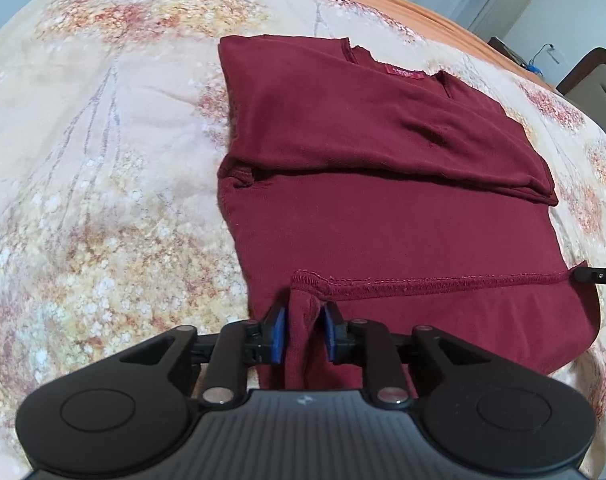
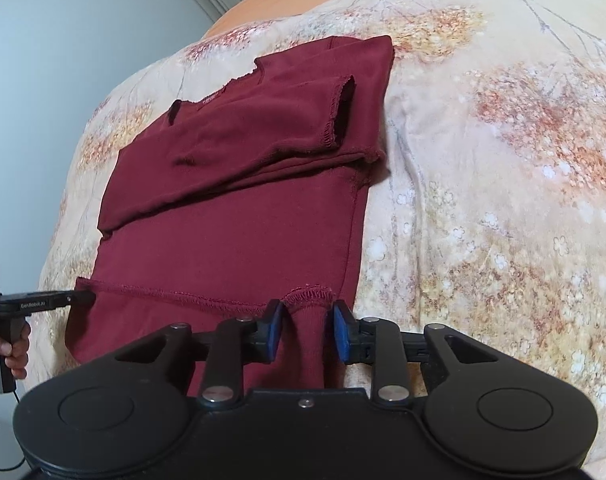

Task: Fold small clothes

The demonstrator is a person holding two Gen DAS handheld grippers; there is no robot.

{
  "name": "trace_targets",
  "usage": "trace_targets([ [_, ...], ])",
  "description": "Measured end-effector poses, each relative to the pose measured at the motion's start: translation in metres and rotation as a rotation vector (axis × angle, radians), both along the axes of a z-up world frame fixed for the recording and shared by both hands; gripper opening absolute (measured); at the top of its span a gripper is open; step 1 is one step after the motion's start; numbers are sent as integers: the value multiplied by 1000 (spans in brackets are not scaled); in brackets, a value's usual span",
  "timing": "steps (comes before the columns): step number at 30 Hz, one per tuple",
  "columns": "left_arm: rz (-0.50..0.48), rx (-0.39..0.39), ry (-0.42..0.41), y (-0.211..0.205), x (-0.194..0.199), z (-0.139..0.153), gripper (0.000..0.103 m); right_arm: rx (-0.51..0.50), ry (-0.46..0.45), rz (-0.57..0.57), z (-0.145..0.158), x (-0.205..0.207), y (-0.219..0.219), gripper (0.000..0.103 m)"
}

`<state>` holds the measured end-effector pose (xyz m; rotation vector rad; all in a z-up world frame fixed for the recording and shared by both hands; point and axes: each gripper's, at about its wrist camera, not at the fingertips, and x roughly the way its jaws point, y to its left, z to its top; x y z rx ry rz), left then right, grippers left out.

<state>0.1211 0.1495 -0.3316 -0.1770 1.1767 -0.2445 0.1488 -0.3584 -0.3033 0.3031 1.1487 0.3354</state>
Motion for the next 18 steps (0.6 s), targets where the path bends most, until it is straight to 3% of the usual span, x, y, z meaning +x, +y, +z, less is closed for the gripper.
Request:
trace_targets([
  [3,-14,-3,-7,-4,1,0,24,3,-2,21,-1,-2,1,28],
  [4,-22,-6,-10,-6,2,0,24,-6,-12,28,0,-5,1,13],
  [5,-31,-7,-12,-8,2,0,19,-4,-21,30,2,-6,1,6],
  [6,-41,-13,-19,-9,1,1,10,4,-28,23,3,-8,1,6],
  [18,23,-45,-36,1,-13,15,7,63,-68,-11,17,-26,-1,6],
])
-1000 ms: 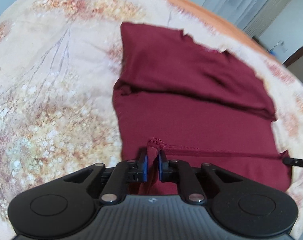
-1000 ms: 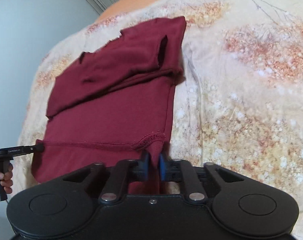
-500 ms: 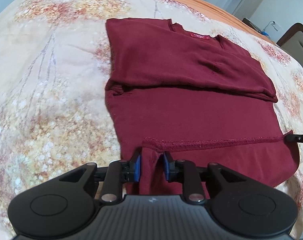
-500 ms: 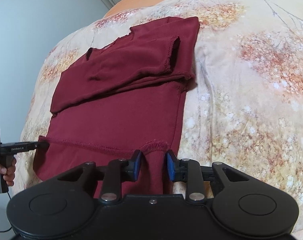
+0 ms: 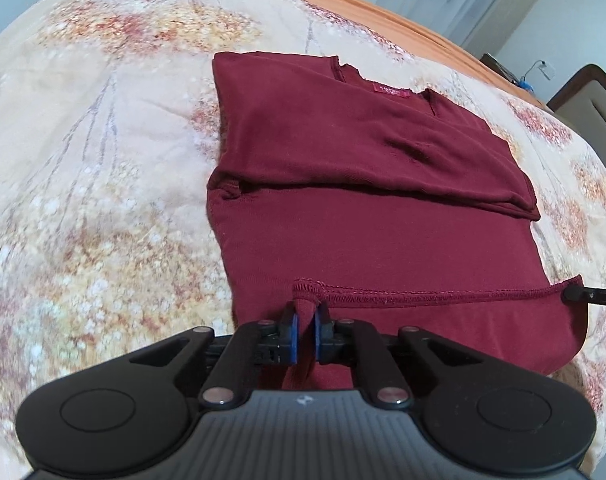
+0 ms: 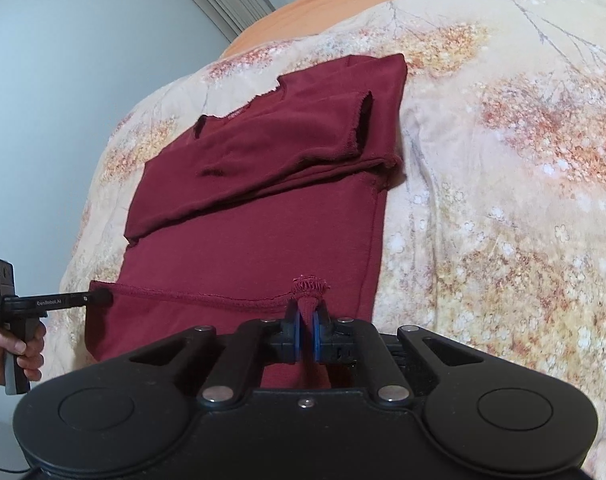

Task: Fold small clothes
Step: 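Lift the hem with both tools and fold it over onto the collar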

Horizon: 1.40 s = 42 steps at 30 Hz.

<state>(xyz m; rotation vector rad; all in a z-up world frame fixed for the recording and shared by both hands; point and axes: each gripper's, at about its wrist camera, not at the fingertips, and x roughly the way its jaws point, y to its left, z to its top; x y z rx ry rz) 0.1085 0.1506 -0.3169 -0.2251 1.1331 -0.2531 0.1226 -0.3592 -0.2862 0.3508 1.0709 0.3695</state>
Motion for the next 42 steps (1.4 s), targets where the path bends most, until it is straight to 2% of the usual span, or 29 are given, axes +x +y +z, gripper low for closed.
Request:
trace_targets([
  [11,30,-33,-24,0,-19,22,7,37,-69,-20,31,-19,2,5],
  [21,54,-40,-62,7,-20,37,6,32,-119,4,50,-6,9,5],
  [35,45,-70,-197,0,40,81,6,20,-247,69,98,54,23,5],
  [42,37,-79,-259,1,77,96,6,25,-276,52,105,88,20,5],
])
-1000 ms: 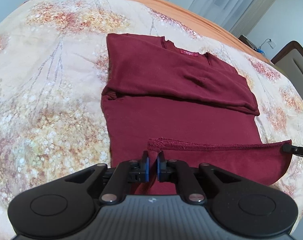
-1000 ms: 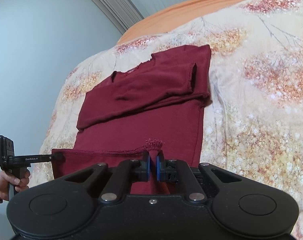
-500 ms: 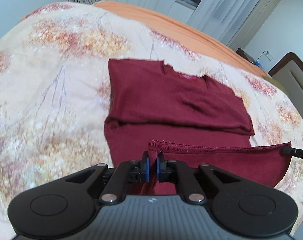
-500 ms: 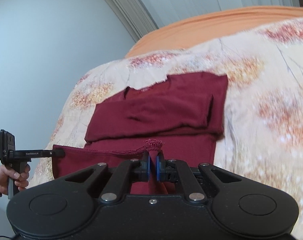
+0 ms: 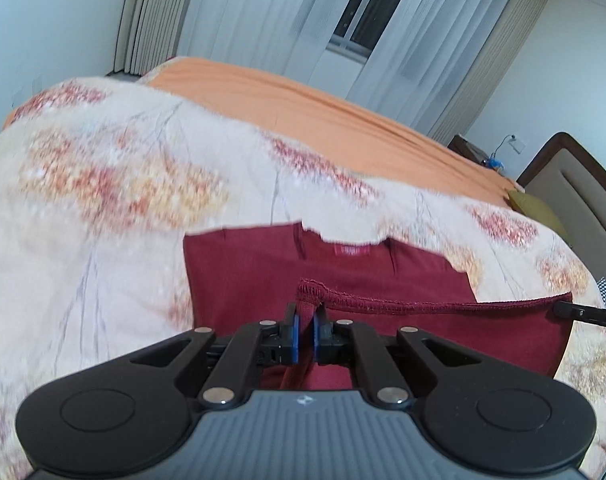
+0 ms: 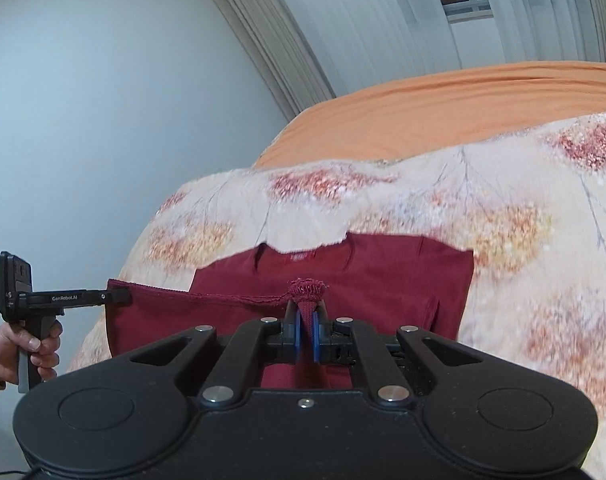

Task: Fold small clothes
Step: 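Lift the hem with both tools and fold it over onto the collar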

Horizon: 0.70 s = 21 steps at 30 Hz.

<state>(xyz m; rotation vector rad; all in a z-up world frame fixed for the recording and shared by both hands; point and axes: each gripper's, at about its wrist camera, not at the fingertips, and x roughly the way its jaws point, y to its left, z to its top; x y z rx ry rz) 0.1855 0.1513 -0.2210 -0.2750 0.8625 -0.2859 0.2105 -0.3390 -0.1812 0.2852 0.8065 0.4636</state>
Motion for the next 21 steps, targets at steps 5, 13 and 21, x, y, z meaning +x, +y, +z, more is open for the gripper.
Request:
trace_targets([
  [5,-5,-20,-20,4,22,-3,6,33,-5,-29,-4,26,-4,5],
  [13,6,-22,-31,7,77,-22,6,50,-9,-80,-18,88,-9,5],
  [21,15,-10,-51,6,141,-43,6,32,17,-114,-50,159,-11,5],
])
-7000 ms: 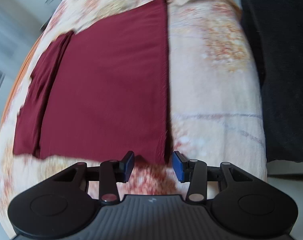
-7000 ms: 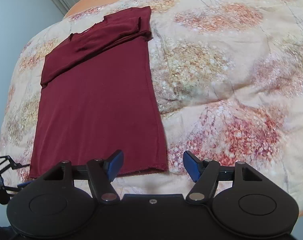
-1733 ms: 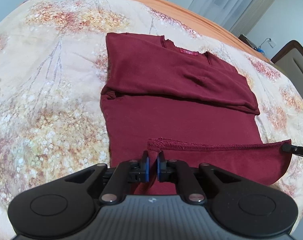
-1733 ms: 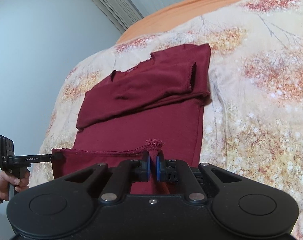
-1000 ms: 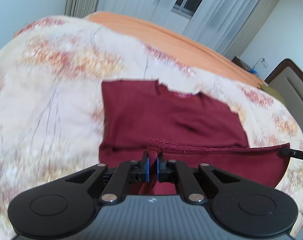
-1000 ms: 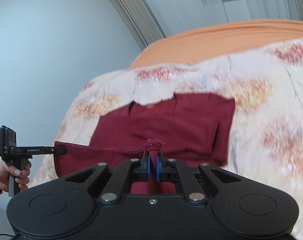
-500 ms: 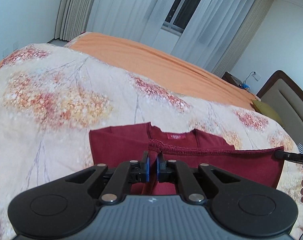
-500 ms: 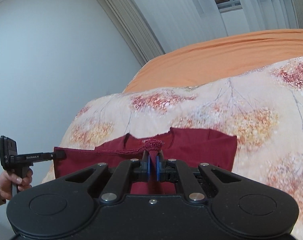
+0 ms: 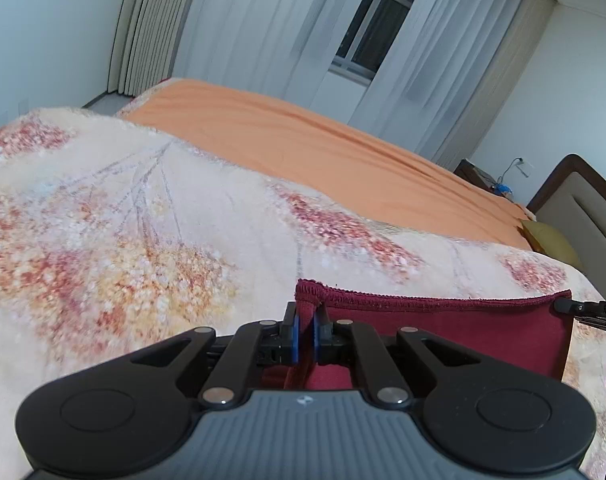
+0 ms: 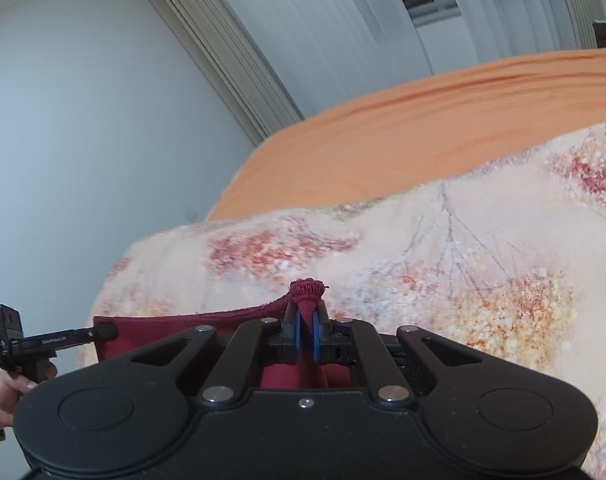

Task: Fold small clothes
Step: 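Lift the hem with both tools and fold it over onto the collar, then open both tools and release the folded sweater bundle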

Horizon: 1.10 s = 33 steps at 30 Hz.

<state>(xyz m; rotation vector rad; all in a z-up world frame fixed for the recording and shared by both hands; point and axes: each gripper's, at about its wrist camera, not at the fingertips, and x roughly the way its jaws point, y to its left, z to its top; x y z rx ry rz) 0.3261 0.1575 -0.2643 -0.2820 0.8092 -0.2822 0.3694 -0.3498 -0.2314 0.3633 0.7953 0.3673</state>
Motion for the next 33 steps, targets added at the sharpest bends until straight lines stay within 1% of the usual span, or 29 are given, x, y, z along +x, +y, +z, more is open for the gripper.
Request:
trace_targets([
  [4,6,50,74,-4,25,-35,6,-37,84,-23,-39,29,0,5],
  [10,17,83,135,-8,50,-71,6,-77,161,-47,-76,51,-1,6],
  [12,16,100,160,-10,56,-80,7,-90,183,-57,-86,54,-2,10],
  [13,13,114,168,-12,58,-84,9,-102,201,-68,-90,55,-3,19],
  [14,9,130,172,-14,59,-87,13,-104,224,-78,-95,56,-5,24],
  [15,6,149,172,-16,60,-89,16,-101,236,-84,-98,57,-7,24],
  [17,9,164,180,-17,62,-90,23,-104,227,-103,-97,57,-11,34],
  [18,21,152,185,-15,62,-90,29,-103,223,-113,-95,56,-13,36],
  [19,38,121,189,-10,61,-87,35,-95,214,-125,-92,53,-16,38],
  [20,61,78,190,-3,60,-84,54,-89,208,-139,-87,51,-19,42],
  [21,87,33,189,4,57,-80,67,-82,203,-156,-83,46,-23,43],
  [22,115,1,180,11,53,-75,67,-62,194,-166,-78,40,-27,44],
  [23,140,-13,167,17,49,-69,67,-43,187,-167,-74,33,-31,46],
  [25,153,-17,148,25,34,-58,67,-27,176,-149,-63,13,-36,49],
  [27,157,7,126,31,10,-46,67,-38,156,-110,-52,-14,-34,53],
  [29,132,46,123,30,-23,-39,67,-56,140,-75,-41,-45,-28,65],
  [31,91,86,118,23,-57,-36,68,-54,145,-39,-37,-78,-23,66],
  [33,59,119,134,16,-88,-40,68,-61,156,-10,-38,-109,-18,66],
])
